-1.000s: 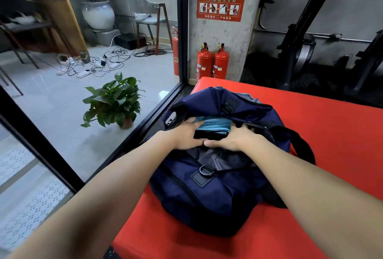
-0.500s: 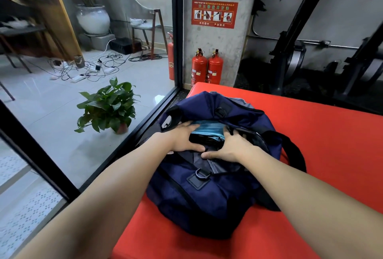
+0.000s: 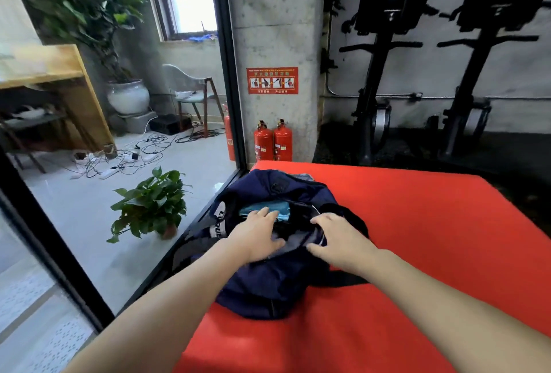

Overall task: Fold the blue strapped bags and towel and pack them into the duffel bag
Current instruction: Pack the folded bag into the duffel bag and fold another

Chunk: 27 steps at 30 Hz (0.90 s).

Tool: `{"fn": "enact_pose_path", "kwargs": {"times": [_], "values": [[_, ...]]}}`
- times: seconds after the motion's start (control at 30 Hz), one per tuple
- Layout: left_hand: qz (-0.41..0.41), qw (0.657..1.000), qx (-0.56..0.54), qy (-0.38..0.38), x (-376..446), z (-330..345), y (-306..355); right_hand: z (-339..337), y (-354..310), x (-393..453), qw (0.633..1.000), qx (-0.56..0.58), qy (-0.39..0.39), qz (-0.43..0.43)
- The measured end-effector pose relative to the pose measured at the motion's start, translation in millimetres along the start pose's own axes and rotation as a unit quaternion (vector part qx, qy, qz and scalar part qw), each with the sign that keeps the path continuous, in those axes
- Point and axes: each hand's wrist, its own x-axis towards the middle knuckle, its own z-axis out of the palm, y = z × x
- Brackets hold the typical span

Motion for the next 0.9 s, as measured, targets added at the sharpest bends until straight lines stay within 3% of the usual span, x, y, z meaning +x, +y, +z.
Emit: {"fn": "enact_pose_path", "kwargs": {"times": [0.2,0.47,0.67,0.9], "values": [[0.102,0.995,0.018,0.008,-32.0,-3.1,128.3,-49.2,55.7,-103.4,0.998,-0.016,0.031,0.059],[0.245,0.969,0.011,-0.006,-67.6,28.3,336.5,-102.4,177.4,-272.7,0.977,-0.05,0.073,0.195],[0.347,0.937,0.011,-0.034,-103.8,81.4,491.0,-117.4,272.0,-401.4,0.95,-0.039,0.094,0.295],[0.399,0.91,0.026,-0.107,-132.1,177.2,609.5,-91.7,367.6,-521.1,0.911,-0.014,0.08,0.404]]}}
